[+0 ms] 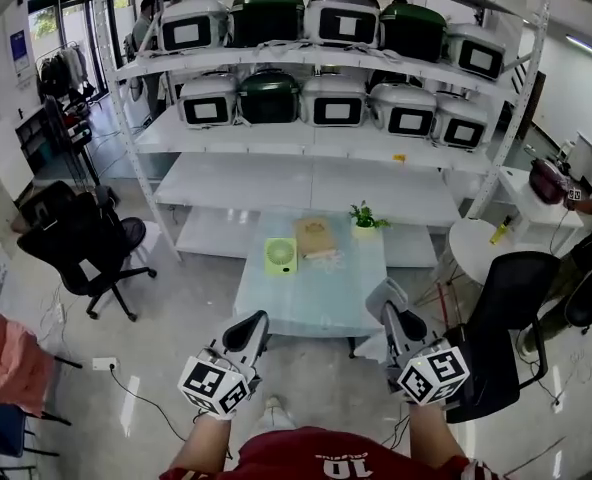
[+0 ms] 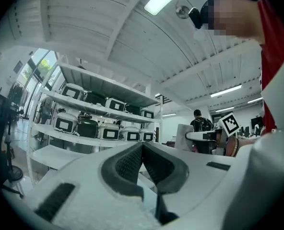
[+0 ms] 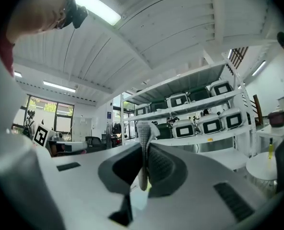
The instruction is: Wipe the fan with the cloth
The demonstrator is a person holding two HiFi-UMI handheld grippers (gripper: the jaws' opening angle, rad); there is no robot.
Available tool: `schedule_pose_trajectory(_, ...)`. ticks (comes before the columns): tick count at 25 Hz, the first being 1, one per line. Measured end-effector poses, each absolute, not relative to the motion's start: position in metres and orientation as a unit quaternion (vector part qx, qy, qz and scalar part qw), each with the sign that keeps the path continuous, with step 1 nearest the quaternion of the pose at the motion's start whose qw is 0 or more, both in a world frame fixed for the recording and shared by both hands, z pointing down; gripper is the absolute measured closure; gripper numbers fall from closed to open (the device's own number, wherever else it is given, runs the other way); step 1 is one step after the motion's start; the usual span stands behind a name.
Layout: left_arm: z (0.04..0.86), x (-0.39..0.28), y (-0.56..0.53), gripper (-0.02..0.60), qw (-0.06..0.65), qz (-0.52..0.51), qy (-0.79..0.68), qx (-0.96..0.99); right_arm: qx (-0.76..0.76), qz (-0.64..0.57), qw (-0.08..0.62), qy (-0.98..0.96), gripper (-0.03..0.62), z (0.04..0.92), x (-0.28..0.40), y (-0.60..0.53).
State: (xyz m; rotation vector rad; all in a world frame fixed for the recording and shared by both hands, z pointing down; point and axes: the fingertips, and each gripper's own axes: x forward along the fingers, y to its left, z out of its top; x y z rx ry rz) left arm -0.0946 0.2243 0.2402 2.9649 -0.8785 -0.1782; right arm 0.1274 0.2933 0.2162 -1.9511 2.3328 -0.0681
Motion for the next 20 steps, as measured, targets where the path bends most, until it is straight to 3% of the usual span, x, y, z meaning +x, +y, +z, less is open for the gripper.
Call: schedule_pose_trajectory(20,0.232,-0.091,0.338,0.581,0.008,-0.056,-0.317,0.947,-0.640,-0.014,0.064,0.765,0.580,0.221,0.134,0.395)
